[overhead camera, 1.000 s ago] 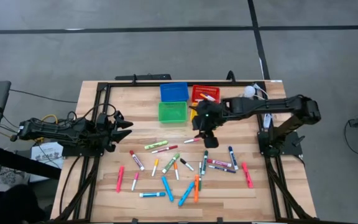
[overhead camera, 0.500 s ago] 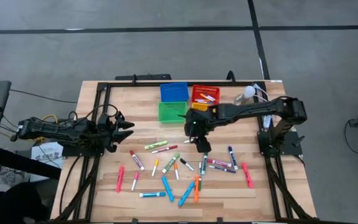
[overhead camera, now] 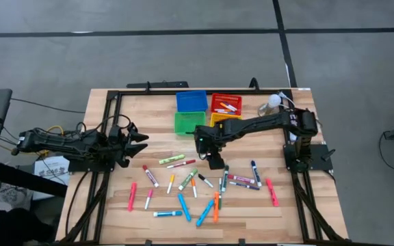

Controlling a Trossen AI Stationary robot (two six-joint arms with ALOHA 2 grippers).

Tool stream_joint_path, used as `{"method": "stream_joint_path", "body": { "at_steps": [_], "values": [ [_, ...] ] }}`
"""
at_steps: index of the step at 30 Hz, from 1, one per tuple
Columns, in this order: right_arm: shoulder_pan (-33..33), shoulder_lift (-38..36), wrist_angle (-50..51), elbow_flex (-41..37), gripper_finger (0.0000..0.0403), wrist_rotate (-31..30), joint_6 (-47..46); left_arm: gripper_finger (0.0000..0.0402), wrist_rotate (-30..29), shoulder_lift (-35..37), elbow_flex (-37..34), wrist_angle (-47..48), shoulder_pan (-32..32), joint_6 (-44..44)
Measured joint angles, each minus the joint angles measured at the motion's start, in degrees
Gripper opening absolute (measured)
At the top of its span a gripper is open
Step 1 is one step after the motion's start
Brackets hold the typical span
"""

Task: Pick & Place Markers
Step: Put the top pink highlighter into the red bin

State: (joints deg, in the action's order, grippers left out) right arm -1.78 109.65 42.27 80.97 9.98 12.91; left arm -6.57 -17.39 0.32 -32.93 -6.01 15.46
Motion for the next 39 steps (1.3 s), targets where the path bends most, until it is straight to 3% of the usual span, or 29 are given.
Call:
{"method": "stream_joint_path", "body": {
  "at_steps": [8, 24, 39],
  "values": [
    [0.0, 1.7, 1.2, 0.1, 0.0186, -1.4, -2.6, 0.0177, 1.9, -1.5, 0.0, 1.2, 0.0, -0.2],
    [-0.3, 1.8, 2.6, 0.1, 0.0189, -2.5, -6.4, 0.0177, 2.4, -15.1, 0.0, 3.8, 0.0, -1.7],
    [-0.8, 5.3, 3.6, 0.0, 0.0195, -5.4, -5.4, 0.0177, 2.4, -15.7, 0.0, 3.3, 0.0, -1.6]
  ]
}}
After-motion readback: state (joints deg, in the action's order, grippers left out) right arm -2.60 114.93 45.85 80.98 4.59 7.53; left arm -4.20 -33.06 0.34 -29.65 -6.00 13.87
